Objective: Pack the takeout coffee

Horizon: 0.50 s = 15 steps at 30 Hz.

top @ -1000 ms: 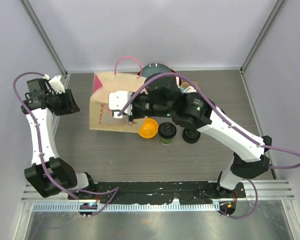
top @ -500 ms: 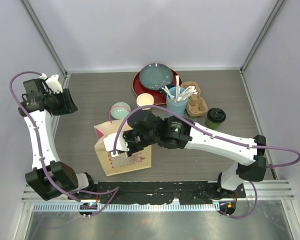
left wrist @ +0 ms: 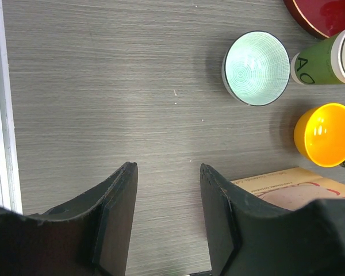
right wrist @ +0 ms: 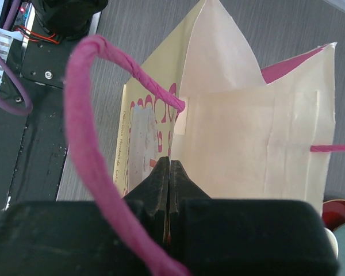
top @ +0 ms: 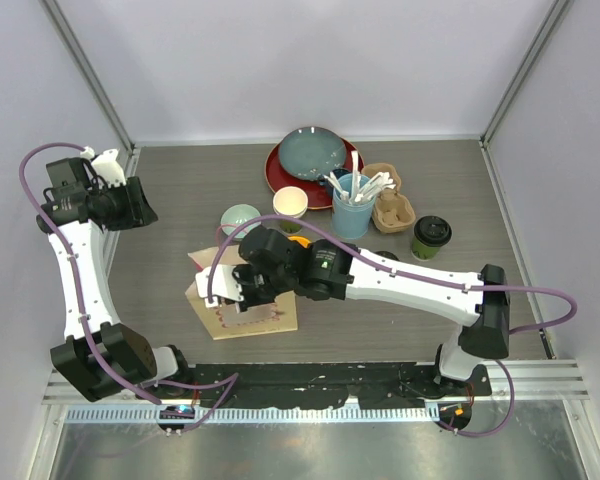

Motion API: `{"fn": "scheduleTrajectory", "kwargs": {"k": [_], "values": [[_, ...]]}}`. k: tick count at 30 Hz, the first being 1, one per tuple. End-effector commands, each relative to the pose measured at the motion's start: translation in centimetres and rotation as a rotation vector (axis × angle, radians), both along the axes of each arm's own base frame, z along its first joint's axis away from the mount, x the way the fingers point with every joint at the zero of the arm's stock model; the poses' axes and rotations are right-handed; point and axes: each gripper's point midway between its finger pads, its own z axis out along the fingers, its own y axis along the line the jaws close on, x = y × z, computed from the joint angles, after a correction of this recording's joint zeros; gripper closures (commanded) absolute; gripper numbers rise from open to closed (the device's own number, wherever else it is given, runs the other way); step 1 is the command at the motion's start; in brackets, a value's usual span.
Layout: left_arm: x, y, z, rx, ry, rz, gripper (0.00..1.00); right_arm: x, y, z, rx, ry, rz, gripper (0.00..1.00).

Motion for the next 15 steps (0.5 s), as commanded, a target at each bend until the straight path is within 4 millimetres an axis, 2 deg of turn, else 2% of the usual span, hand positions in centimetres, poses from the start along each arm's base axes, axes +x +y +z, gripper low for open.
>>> {"fn": "scheduleTrajectory", "kwargs": {"k": [1,4,6,7,8,9,11,13,15], "values": [[-0.1,-0.5,1.0,-0.001,-0.034,-0.024,0.48,0.4,1.1,1.5,0.053,-0.014,-0.009,0.99],[-0.1,-0.5,0.4,-0.007,-0.012,-0.019,0.48,0.7,1.3,2.1,0.059,-0.004,-0.040,0.93],[0.1,-0.6,0.0,-0.006,0.003,-0.022,0.48,0.7,1.5,3.3,0.079,0.008,-0.058,0.71],[0.0,-0.8,-0.2,-0.004,0.011,-0.024,0.48,0.9,1.5,3.3,0.074,0.012,-0.072,0.54],[0.2,-0.9,-0.3,-0.002,0.013,-0.026,0.48,0.9,1.5,3.7,0.081,0.012,-0.080,0.48],[0.2,-1.4,-0.3,-0.001,0.014,-0.040,0.48,0.9,1.5,4.6,0.100,0.020,-0.090,0.36],[0.4,-1.7,-0.5,0.020,0.020,-0.051,0.48,0.6,1.4,6.7,0.159,0.032,-0.091,0.20],[0.5,-2.4,-0.5,0.037,0.026,-0.077,0.46,-0.1,1.2,9.6,0.231,0.059,-0.086,0.15],[0.7,-2.8,-0.3,0.064,0.024,-0.096,0.45,-1.1,0.1,13.9,0.327,0.080,-0.066,0.14]]}}
